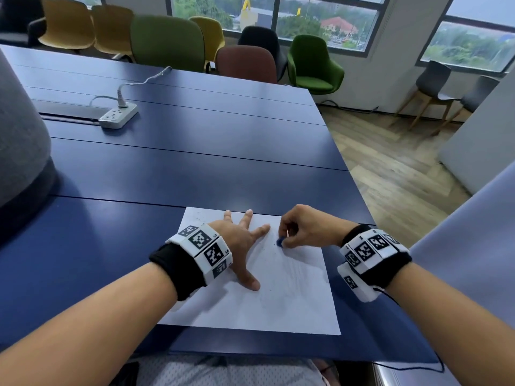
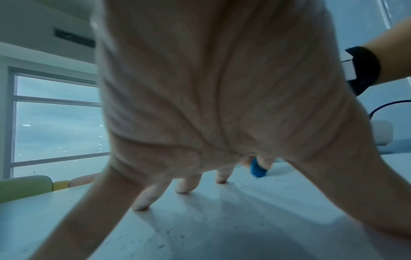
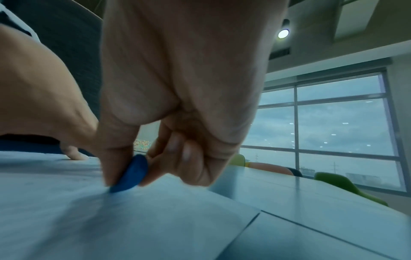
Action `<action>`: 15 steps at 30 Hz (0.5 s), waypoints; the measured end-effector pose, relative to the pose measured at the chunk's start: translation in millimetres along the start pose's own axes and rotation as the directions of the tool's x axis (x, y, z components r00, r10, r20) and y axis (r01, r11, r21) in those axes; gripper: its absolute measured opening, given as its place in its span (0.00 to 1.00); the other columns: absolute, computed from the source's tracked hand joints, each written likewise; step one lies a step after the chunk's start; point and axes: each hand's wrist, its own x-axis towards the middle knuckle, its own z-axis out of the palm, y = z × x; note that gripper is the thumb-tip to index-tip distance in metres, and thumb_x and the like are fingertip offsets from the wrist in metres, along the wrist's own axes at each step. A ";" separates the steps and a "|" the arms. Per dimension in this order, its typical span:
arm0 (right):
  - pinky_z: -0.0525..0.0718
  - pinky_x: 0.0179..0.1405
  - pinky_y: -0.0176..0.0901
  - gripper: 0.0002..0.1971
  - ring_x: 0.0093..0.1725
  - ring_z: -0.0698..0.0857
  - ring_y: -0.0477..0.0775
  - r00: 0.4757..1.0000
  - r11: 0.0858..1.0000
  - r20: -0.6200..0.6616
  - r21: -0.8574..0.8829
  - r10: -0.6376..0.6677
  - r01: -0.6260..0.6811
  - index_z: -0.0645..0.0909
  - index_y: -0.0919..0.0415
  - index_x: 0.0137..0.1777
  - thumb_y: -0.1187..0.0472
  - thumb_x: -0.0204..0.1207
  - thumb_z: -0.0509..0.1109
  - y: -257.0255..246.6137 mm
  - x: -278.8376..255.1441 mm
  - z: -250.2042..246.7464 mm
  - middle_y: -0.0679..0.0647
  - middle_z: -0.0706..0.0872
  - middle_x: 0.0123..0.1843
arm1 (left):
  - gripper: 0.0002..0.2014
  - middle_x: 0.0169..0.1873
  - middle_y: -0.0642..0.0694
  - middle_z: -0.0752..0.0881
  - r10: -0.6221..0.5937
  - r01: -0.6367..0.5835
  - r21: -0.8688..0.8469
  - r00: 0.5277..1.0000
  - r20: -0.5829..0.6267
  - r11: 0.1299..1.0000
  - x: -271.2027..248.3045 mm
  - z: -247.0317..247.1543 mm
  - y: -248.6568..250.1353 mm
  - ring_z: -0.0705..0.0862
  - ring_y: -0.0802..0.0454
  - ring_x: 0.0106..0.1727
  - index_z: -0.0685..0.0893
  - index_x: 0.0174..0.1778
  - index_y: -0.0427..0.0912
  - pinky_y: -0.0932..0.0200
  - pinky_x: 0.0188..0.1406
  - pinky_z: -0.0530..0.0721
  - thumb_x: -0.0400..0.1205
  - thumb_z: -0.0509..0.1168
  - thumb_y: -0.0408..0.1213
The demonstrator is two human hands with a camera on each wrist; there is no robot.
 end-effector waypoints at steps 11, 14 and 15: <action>0.76 0.31 0.34 0.04 0.27 0.77 0.40 0.996 0.999 0.089 0.031 -0.022 0.019 0.88 0.57 0.41 0.58 0.69 0.78 2.0 -1.8 2.5 0.49 0.87 0.32 | 0.66 0.86 0.47 0.33 -0.003 0.003 -0.022 1.000 -0.004 1.000 -1.1 1.0 0.2 0.41 0.28 0.85 0.33 0.84 0.65 0.31 0.74 0.70 0.62 0.74 0.73; 0.76 0.34 0.34 0.06 0.29 0.78 0.40 0.982 0.999 0.189 -0.034 -0.025 0.032 0.89 0.56 0.43 0.57 0.68 0.79 -6.4 2.8 -1.2 0.50 0.89 0.36 | 0.67 0.86 0.47 0.33 -0.005 0.005 -0.020 1.000 -0.005 1.000 -1.8 0.5 0.1 0.41 0.28 0.85 0.33 0.84 0.62 0.32 0.74 0.70 0.61 0.74 0.73; 0.75 0.33 0.33 0.06 0.29 0.77 0.39 0.990 0.998 0.143 -0.051 -0.022 0.030 0.89 0.56 0.43 0.56 0.69 0.79 -6.2 8.7 -3.9 0.48 0.87 0.35 | 0.67 0.86 0.48 0.34 -0.003 0.003 -0.022 1.000 -0.008 1.000 -1.4 0.6 0.0 0.42 0.28 0.85 0.34 0.85 0.61 0.33 0.74 0.69 0.61 0.74 0.73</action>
